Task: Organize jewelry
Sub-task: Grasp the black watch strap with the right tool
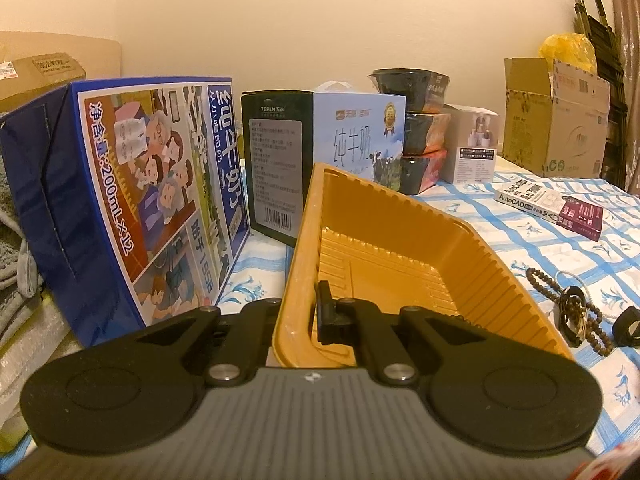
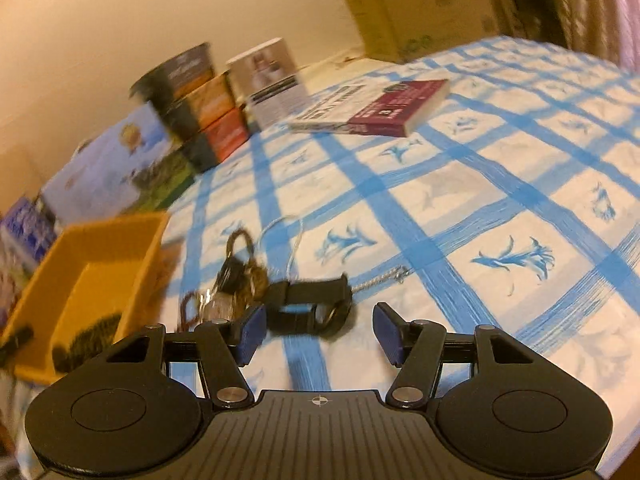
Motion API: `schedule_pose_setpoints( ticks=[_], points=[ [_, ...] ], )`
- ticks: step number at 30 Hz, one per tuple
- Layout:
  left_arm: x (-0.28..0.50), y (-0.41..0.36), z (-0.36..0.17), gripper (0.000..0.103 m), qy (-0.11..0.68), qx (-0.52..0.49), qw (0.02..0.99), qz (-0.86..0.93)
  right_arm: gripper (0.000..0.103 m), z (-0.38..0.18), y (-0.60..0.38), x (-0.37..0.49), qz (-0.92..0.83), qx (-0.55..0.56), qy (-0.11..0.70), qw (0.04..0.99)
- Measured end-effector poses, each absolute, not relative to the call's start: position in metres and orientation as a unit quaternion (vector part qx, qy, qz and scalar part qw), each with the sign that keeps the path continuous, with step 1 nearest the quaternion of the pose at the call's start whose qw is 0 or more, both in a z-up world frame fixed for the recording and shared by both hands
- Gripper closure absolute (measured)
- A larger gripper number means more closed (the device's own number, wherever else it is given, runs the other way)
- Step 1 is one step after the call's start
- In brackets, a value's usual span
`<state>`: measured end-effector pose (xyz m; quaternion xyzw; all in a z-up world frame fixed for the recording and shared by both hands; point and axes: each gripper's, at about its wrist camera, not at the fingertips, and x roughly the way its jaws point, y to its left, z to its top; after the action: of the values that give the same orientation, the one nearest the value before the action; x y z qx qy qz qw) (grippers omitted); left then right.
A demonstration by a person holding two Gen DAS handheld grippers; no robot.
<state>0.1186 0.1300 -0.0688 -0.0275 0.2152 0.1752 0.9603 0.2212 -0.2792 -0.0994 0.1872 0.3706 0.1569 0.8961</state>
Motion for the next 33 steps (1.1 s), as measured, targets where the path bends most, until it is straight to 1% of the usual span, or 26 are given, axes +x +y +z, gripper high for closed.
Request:
schedule_pose_setpoints(
  ticks=[13,15,18,21,22,23,24,27,33],
  points=[
    [0.119,0.131,-0.069,0.098,0.215,-0.029,0.961,0.174,0.043,-0.131,-0.275,0.264,0.158,0.283,0.403,0.856],
    [0.119,0.131,-0.069,0.098,0.215,-0.03,0.961,0.174,0.044,-0.13,-0.271,0.261,0.164,0.272,0.399,0.86],
    [0.118,0.131,-0.069,0.098,0.214,-0.03,0.961,0.173,0.048,-0.125,-0.259,0.254,0.175,0.22,0.39,0.877],
    [0.118,0.131,-0.069,0.098,0.215,-0.031,0.961,0.173,0.054,-0.12,-0.249,0.244,0.18,0.172,0.373,0.894],
    [0.118,0.13,-0.069,0.098,0.215,-0.031,0.961,0.173,0.06,-0.118,-0.246,0.241,0.182,0.157,0.368,0.898],
    [0.118,0.13,-0.069,0.098,0.215,-0.031,0.961,0.173,0.084,-0.118,-0.243,0.239,0.181,0.148,0.363,0.902],
    [0.118,0.13,-0.069,0.098,0.215,-0.031,0.961,0.173,0.086,-0.116,-0.242,0.237,0.182,0.138,0.356,0.906],
    [0.118,0.13,-0.069,0.098,0.215,-0.032,0.961,0.174,0.086,-0.113,-0.234,0.233,0.188,0.098,0.353,0.911],
    [0.117,0.13,-0.069,0.099,0.216,-0.032,0.96,0.173,0.091,-0.108,-0.222,0.221,0.199,0.025,0.326,0.924]
  ],
)
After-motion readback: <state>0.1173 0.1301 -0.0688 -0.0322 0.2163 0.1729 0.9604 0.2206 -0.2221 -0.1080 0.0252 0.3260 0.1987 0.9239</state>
